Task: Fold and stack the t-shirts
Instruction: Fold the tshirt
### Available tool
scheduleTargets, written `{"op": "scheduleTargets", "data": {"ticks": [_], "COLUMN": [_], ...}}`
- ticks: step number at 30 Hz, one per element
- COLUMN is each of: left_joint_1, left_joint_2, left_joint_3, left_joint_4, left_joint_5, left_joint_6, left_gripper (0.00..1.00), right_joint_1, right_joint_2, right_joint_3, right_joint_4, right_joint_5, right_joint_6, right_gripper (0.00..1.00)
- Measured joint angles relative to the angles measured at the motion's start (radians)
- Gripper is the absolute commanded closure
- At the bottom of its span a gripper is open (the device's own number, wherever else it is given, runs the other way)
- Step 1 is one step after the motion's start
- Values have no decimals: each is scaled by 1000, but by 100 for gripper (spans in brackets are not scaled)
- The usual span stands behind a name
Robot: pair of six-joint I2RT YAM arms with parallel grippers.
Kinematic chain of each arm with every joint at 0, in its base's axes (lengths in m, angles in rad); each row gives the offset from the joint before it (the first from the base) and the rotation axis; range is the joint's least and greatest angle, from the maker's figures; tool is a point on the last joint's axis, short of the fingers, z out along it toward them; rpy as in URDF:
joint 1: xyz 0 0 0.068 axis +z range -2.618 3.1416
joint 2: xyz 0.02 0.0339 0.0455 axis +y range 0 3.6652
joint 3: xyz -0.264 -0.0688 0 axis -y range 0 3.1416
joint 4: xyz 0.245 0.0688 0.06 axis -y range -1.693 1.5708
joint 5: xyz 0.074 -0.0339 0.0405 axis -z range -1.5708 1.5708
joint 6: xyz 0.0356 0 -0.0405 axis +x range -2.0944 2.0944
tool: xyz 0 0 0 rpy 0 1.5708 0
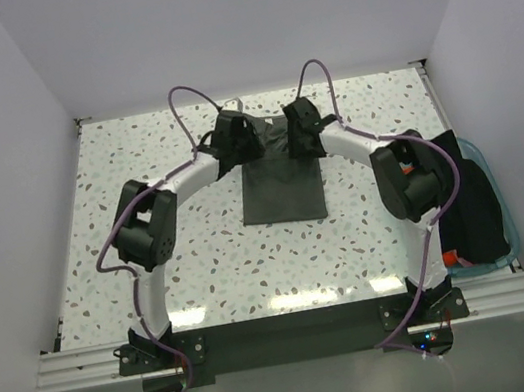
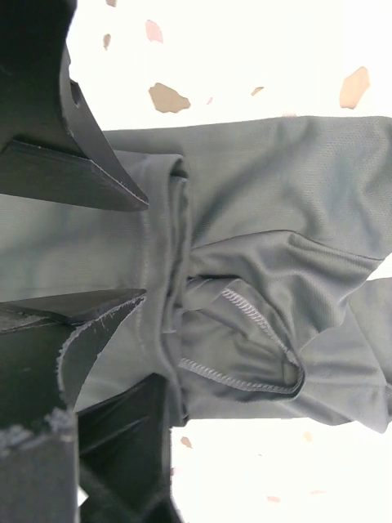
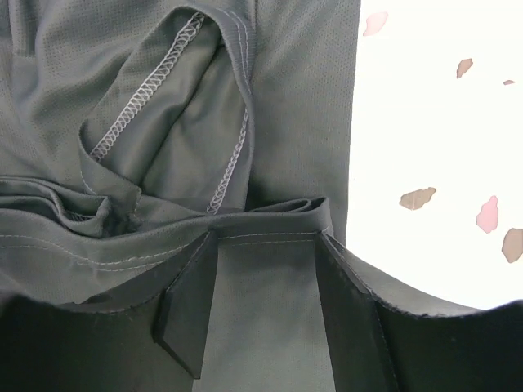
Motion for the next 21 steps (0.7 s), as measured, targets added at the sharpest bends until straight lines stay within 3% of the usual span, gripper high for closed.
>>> {"op": "scheduleTargets", "data": {"ticks": [8,11,21], "left_joint_1": [-14,-20,8], "left_joint_2": [-97,-95,83], "left_joint_3": [-100,-101,-49], "left_joint_4": [98,111,121], "left_joint_5": [48,66,10], "left_joint_6": [0,0,-9], "left_gripper": [71,72,78], "right_joint_1": [-5,-2,-47], "right_joint_2": [-71,-70,54], "right_joint_3": [-63,-63,-9], "right_joint_4": [24,34,52], "right_joint_5": [-73,-97,-137], "right_joint_6": [7,9,20], "right_gripper": [53,55,57]}}
